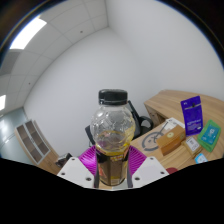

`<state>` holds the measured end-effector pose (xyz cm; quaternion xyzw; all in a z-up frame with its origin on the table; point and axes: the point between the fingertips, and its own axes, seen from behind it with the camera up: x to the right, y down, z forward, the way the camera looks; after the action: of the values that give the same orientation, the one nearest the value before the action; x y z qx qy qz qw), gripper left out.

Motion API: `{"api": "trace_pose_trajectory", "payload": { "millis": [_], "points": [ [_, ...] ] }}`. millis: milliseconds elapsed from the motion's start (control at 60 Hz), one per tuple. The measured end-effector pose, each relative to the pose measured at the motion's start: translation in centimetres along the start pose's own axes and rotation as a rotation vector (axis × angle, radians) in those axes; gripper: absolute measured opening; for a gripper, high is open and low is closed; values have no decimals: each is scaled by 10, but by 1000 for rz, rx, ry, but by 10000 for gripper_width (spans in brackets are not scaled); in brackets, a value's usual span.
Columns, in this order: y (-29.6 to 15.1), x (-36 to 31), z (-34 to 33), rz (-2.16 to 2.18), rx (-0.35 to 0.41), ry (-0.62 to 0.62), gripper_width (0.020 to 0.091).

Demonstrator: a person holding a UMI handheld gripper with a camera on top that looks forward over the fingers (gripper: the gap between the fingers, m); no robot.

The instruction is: Pour water

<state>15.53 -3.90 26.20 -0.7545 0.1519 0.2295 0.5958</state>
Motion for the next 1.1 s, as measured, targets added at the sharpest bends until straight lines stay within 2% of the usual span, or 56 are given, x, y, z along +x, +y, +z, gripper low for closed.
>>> {"api": "trace_pose_trajectory", "payload": {
  "millis": [117,200,350,517,550,617,717,767,800,833,883,933,1100],
  "points": [
    [4,64,-3,-288,-10,113,371],
    [17,105,7,-447,-46,166,371],
    [57,153,21,-579,-126,174,371],
    [97,188,30,-540,-179,169,382],
    [92,186,30,-540,-140,153,379],
    [93,185,28,-550,-120,143,400],
    [92,185,27,-552,-109,138,503],
    [99,190,28,-548,-142,150,570],
    [105,194,26,-536,-178,164,697],
    [110,198,22,-520,-207,180,869],
    [114,200,16,-499,-227,207,834],
    [111,200,4,-487,-239,236,865],
    [97,166,-59,-463,-250,308,856]
  ]
}}
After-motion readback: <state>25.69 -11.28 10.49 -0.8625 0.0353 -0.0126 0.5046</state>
